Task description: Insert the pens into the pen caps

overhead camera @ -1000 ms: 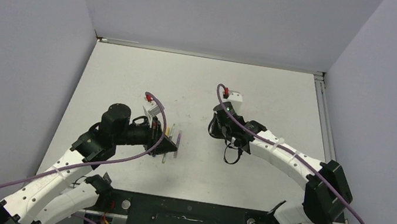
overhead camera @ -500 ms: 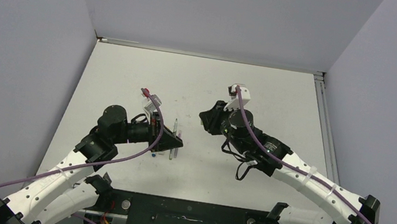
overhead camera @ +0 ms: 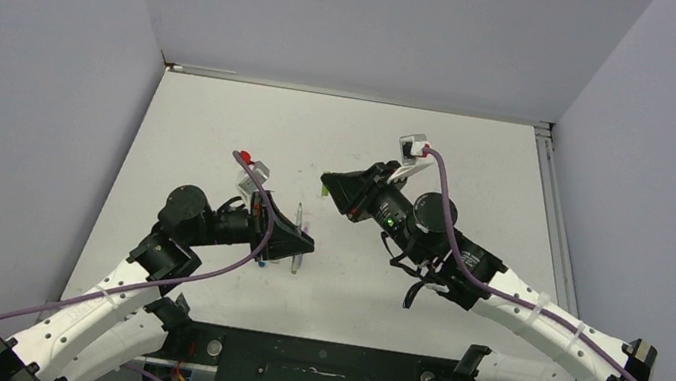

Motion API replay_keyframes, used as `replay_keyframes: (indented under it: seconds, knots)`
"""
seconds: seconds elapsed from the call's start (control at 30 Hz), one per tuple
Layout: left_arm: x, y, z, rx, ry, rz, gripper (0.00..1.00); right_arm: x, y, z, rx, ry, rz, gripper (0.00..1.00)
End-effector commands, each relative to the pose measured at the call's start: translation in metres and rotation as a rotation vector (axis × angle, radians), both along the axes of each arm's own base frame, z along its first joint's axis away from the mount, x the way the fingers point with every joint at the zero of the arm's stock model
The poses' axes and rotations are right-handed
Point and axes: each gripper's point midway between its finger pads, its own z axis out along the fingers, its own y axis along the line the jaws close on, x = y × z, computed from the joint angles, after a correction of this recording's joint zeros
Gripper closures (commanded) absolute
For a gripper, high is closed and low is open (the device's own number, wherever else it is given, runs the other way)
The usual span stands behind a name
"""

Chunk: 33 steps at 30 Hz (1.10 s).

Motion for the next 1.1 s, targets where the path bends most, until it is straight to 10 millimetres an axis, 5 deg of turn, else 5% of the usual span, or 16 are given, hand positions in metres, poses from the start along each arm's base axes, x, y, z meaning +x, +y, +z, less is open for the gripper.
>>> replay_keyframes:
  seconds: [0.0, 0.5, 1.07]
  knots:
    - [-0.013, -0.002, 0.021, -0.077, -0.070, -0.063, 1.00, -0.018, 0.009, 0.042, 0.156, -0.076, 0.076, 0.95]
    - [-0.026, -0.004, 0.029, -0.114, -0.070, -0.119, 1.00, -0.038, 0.032, 0.042, 0.136, -0.100, 0.133, 0.95]
    - [-0.031, -0.003, 0.031, -0.121, -0.073, -0.136, 1.00, -0.044, 0.021, 0.042, 0.128, -0.112, 0.100, 0.95]
